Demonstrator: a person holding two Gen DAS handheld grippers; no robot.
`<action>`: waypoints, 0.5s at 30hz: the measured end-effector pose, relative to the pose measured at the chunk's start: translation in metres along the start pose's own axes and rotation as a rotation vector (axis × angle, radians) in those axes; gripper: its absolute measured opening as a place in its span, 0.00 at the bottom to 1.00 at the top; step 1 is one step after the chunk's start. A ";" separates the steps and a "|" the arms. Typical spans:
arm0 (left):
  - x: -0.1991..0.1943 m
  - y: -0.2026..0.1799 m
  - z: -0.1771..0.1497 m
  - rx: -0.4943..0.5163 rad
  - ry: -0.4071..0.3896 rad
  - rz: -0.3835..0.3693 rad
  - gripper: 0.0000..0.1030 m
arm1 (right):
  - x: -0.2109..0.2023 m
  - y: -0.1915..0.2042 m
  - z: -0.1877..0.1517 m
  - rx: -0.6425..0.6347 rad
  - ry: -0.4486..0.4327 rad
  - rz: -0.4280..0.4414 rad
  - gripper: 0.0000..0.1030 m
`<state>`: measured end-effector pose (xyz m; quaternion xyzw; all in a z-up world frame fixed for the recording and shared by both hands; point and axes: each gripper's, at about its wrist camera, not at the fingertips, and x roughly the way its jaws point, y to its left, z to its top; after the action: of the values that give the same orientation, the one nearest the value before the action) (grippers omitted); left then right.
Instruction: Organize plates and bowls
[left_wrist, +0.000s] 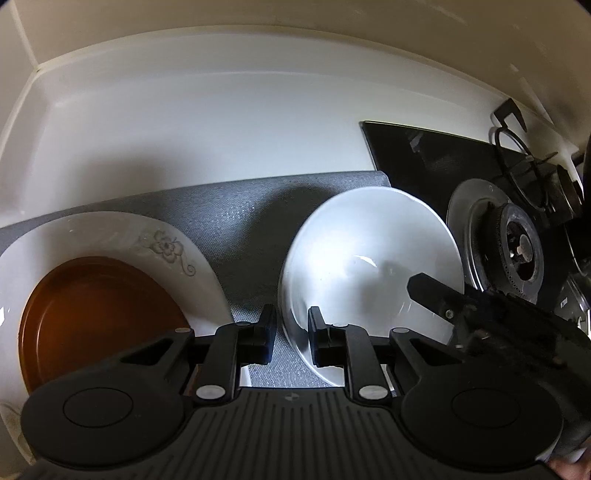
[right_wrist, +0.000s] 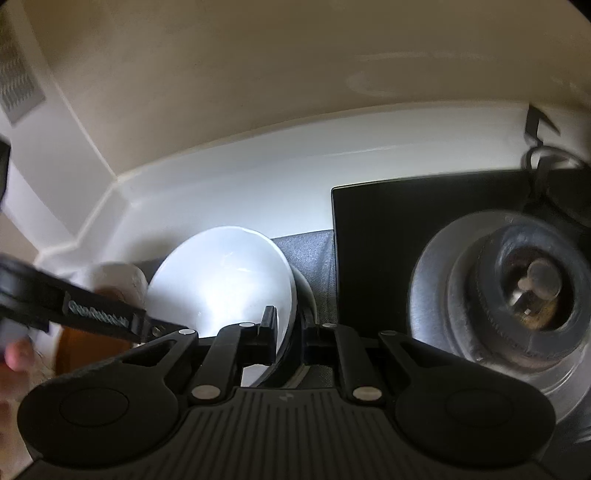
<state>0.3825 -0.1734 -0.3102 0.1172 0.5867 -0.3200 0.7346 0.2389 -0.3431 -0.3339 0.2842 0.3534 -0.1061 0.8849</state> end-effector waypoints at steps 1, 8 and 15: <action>0.000 0.001 -0.001 -0.003 -0.007 -0.006 0.19 | -0.001 -0.011 0.000 0.068 -0.002 0.038 0.20; 0.004 0.006 -0.005 -0.053 -0.021 -0.033 0.19 | -0.012 -0.015 0.000 0.112 0.015 0.069 0.22; 0.003 0.006 -0.008 -0.074 -0.037 -0.029 0.19 | -0.024 0.000 -0.007 0.101 0.013 0.019 0.30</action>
<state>0.3800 -0.1650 -0.3164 0.0754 0.5861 -0.3108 0.7444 0.2179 -0.3391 -0.3217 0.3324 0.3505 -0.1134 0.8682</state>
